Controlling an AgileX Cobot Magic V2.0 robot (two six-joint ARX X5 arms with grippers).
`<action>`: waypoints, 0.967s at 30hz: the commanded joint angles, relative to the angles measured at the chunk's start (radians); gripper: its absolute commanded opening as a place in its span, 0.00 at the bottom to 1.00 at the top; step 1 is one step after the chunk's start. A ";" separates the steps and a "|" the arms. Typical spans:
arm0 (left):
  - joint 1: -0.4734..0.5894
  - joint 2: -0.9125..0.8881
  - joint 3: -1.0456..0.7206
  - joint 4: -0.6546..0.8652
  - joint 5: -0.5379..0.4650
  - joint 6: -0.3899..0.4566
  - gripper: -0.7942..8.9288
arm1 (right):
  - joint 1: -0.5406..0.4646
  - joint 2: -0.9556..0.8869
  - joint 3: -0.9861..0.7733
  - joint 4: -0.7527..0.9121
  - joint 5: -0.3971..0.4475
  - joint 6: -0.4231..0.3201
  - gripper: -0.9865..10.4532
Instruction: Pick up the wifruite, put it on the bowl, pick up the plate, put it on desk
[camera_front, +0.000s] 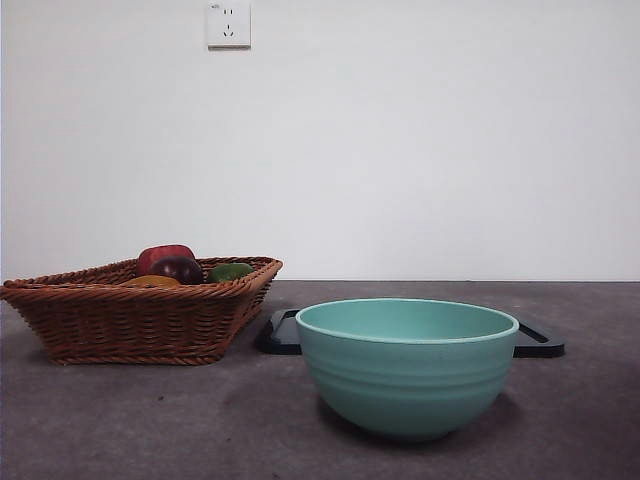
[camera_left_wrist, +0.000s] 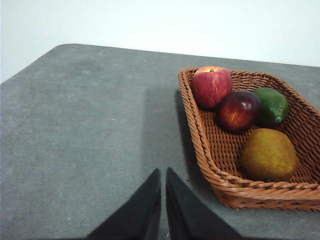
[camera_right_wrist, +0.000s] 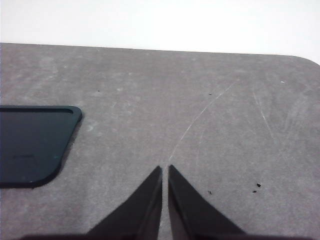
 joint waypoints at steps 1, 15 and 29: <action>0.000 -0.001 -0.020 -0.003 0.000 -0.003 0.10 | 0.002 -0.002 -0.005 0.014 0.003 -0.005 0.10; 0.000 -0.001 -0.019 0.059 0.000 -0.032 0.10 | 0.002 -0.002 -0.002 0.059 -0.061 0.155 0.10; -0.002 0.022 0.163 0.085 -0.020 -0.121 0.10 | 0.013 0.034 0.210 0.058 -0.058 0.391 0.09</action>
